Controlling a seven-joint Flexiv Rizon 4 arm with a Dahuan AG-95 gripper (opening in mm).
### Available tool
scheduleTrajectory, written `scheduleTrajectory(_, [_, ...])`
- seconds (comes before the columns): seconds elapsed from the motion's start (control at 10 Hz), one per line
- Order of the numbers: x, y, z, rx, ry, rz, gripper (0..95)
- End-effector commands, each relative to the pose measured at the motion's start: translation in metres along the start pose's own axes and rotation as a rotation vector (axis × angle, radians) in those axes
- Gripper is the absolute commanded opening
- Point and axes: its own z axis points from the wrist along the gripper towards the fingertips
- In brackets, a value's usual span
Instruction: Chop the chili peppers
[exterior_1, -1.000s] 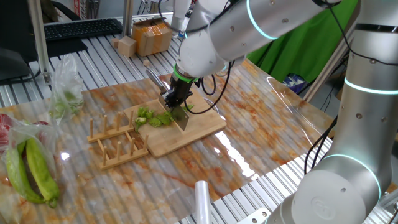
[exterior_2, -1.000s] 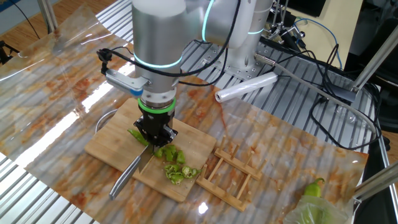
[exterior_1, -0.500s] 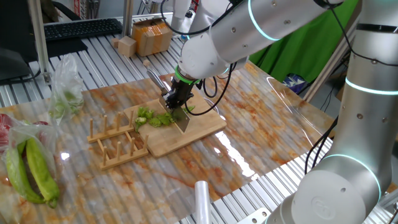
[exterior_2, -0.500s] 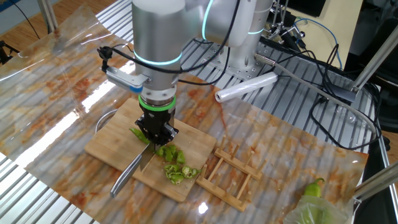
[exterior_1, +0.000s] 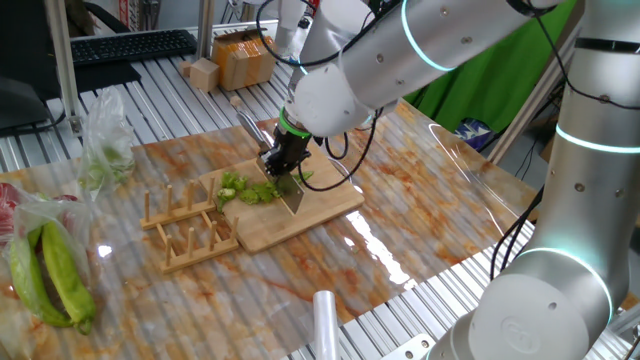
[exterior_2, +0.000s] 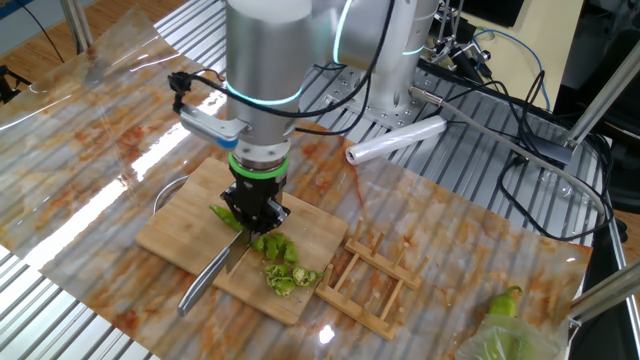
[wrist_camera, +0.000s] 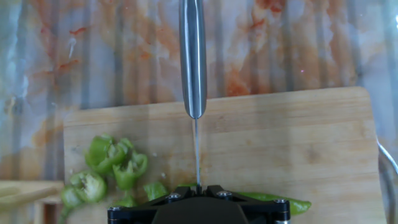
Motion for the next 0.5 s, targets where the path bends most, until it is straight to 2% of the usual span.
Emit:
scheduleTrajectory(0.1, [-0.004, 0.002, 0.006, 0.006, -0.002, 0.006, 0.0])
scheduleTrajectory(0.2, [-0.002, 0.002, 0.006, 0.004, 0.002, 0.007, 0.0])
scheduleTrajectory(0.3, [0.007, 0.004, 0.006, 0.000, -0.007, 0.015, 0.0])
scheduleTrajectory(0.4, [0.010, 0.004, 0.008, -0.002, -0.021, 0.020, 0.0])
scheduleTrajectory(0.5, [0.008, 0.004, 0.008, -0.008, -0.012, 0.021, 0.0])
